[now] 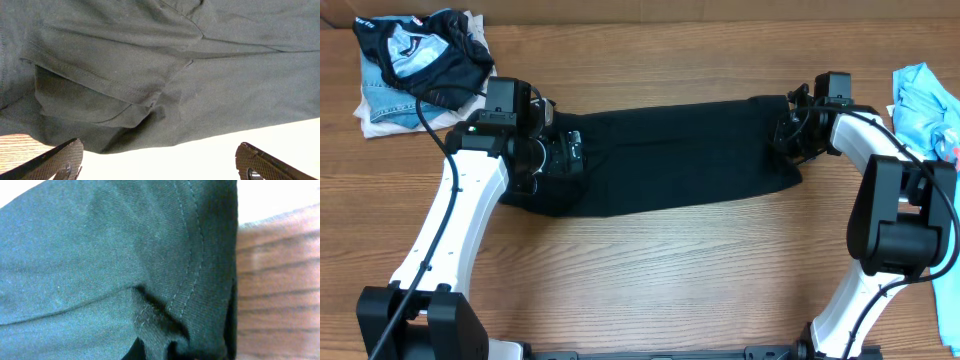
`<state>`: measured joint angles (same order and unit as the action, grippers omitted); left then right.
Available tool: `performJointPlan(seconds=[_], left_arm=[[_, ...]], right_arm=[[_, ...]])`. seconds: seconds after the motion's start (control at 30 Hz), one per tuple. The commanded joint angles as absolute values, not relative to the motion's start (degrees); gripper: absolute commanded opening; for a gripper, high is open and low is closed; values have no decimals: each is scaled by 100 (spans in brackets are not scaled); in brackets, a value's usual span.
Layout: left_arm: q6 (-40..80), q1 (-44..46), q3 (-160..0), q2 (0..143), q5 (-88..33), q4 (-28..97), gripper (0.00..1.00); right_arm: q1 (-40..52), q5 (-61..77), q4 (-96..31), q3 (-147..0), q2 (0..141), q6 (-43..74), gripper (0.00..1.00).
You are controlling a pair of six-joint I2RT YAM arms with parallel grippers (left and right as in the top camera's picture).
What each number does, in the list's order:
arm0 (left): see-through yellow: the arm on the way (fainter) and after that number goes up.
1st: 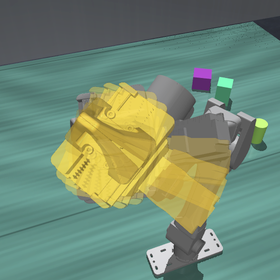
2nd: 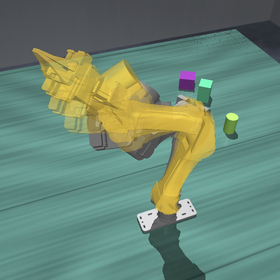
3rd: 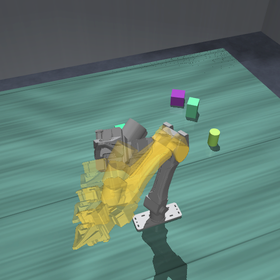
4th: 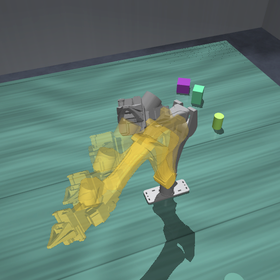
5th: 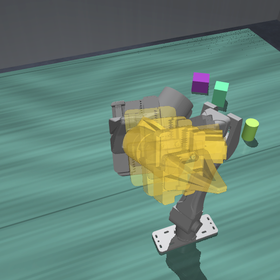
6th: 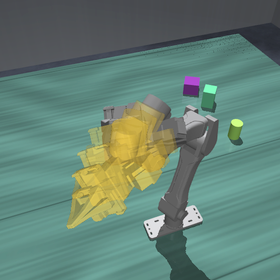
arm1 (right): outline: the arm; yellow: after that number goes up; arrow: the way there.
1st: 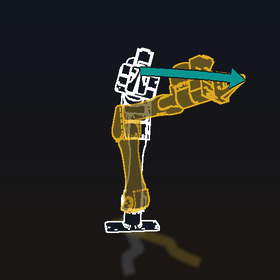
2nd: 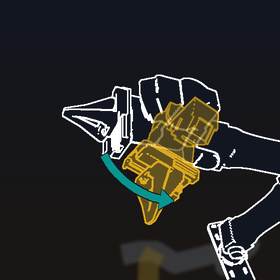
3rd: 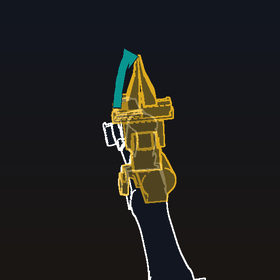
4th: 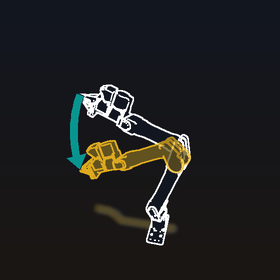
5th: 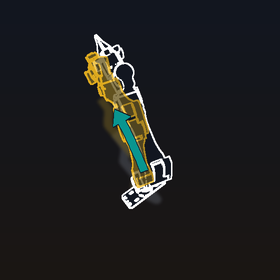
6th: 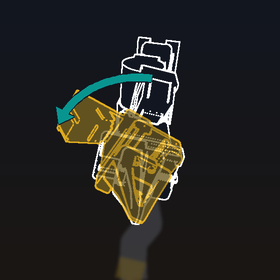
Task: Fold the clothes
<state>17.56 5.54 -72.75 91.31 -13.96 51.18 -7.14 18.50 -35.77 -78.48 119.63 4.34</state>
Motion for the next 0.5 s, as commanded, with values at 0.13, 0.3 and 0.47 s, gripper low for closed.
performJointPlan(seconds=[0.13, 0.3, 0.47], left_arm=[[1625, 569, -7312, 9139, -1441, 5137, 100], [1625, 569, -7312, 9139, -1441, 5142, 100], [1627, 569, -7312, 9142, -1439, 5131, 100]], right_arm=[[-1068, 1092, -4132, -7802, 11935, 906, 4], [-1262, 414, -4541, -7802, 11496, 1076, 4], [-1203, 126, -4711, -7815, 10971, 1066, 4]])
